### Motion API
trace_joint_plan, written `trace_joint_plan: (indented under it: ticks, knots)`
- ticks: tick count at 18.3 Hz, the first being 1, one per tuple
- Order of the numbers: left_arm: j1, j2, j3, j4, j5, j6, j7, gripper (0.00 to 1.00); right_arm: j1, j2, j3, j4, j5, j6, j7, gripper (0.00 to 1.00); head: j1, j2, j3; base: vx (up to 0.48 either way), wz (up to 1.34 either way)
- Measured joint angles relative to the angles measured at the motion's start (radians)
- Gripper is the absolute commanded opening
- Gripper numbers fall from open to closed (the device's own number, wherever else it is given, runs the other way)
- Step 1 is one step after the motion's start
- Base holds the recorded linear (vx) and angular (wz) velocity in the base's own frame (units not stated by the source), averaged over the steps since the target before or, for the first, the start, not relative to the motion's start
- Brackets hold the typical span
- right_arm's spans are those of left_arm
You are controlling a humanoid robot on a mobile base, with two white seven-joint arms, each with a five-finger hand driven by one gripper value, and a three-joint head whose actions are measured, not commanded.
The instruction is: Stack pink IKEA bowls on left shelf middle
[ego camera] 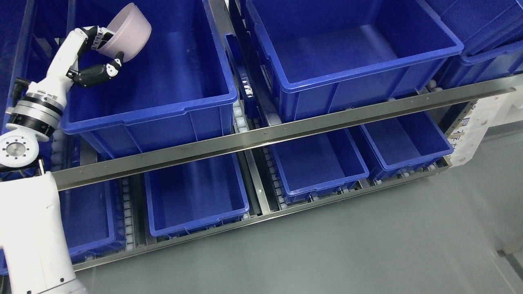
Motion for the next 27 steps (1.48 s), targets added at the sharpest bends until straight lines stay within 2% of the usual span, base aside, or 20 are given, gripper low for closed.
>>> trace_joint_plan:
  ticks: [4,7,12,15,27]
  knots:
    - [-0.014,0.006,-0.017,0.037,-0.023,0.039,0.137,0.99,0.000,0.000,0.000,0.000,0.000,0.000,0.000,1.00,0.0000,0.000,0.000,0.000,0.00]
    - [-0.023,-0.016,-0.023,0.057,-0.008,0.048,0.205,0.99,0.000,0.000,0.000,0.000,0.000,0.000,0.000,1.00,0.0000,0.000,0.000,0.000,0.00]
    - [-0.029,-0.077,-0.010,0.072,0.198,0.055,0.299,0.99,0.000,0.000,0.000,0.000,0.000,0.000,0.000,1.00,0.0000,0.000,0.000,0.002,-0.08]
    - [0.006,-0.102,-0.004,0.049,0.286,0.093,0.320,0.99,0.000,0.000,0.000,0.000,0.000,0.000,0.000,1.00,0.0000,0.000,0.000,-0.016,-0.15]
    - [0.110,-0.145,0.010,-0.069,0.364,0.116,0.329,1.00,0.000,0.000,0.000,0.000,0.000,0.000,0.000,1.00,0.0000,0.000,0.000,-0.004,-0.02]
